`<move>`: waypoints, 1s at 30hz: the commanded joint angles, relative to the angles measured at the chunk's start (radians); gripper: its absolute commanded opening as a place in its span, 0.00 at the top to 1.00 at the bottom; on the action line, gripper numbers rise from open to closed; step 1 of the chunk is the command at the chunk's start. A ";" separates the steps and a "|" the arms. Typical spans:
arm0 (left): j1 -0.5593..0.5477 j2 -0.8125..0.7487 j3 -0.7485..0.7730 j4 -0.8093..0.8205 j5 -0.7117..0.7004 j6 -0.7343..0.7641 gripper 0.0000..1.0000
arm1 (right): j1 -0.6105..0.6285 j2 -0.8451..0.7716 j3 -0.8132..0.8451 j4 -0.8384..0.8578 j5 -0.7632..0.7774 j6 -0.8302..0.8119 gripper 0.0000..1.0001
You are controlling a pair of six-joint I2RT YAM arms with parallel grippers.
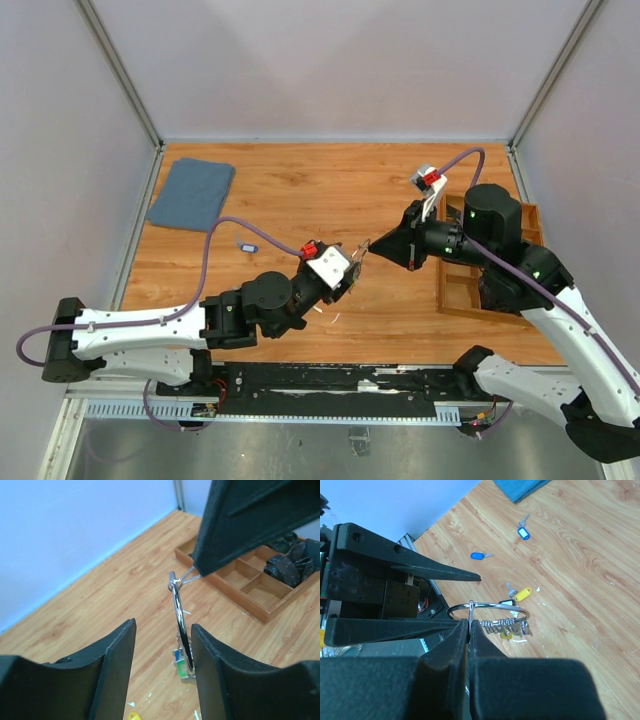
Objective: Put the keys on the keyring
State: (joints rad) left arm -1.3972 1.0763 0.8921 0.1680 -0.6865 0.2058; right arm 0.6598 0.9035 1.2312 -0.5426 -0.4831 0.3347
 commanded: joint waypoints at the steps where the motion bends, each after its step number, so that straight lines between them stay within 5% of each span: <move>1: -0.002 -0.074 -0.027 0.125 0.098 0.144 0.46 | -0.014 0.040 0.120 -0.096 -0.050 -0.029 0.99; 12: -0.002 -0.094 -0.044 0.247 0.175 0.348 0.46 | -0.014 0.096 0.207 -0.150 -0.105 -0.012 0.99; 30: -0.003 -0.073 -0.004 0.129 0.282 0.473 0.54 | -0.013 0.127 0.257 -0.175 -0.176 0.007 0.99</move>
State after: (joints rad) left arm -1.3972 0.9920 0.8562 0.3050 -0.4210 0.6544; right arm 0.6598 1.0332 1.4502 -0.7319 -0.6106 0.3260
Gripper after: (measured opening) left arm 0.471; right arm 0.018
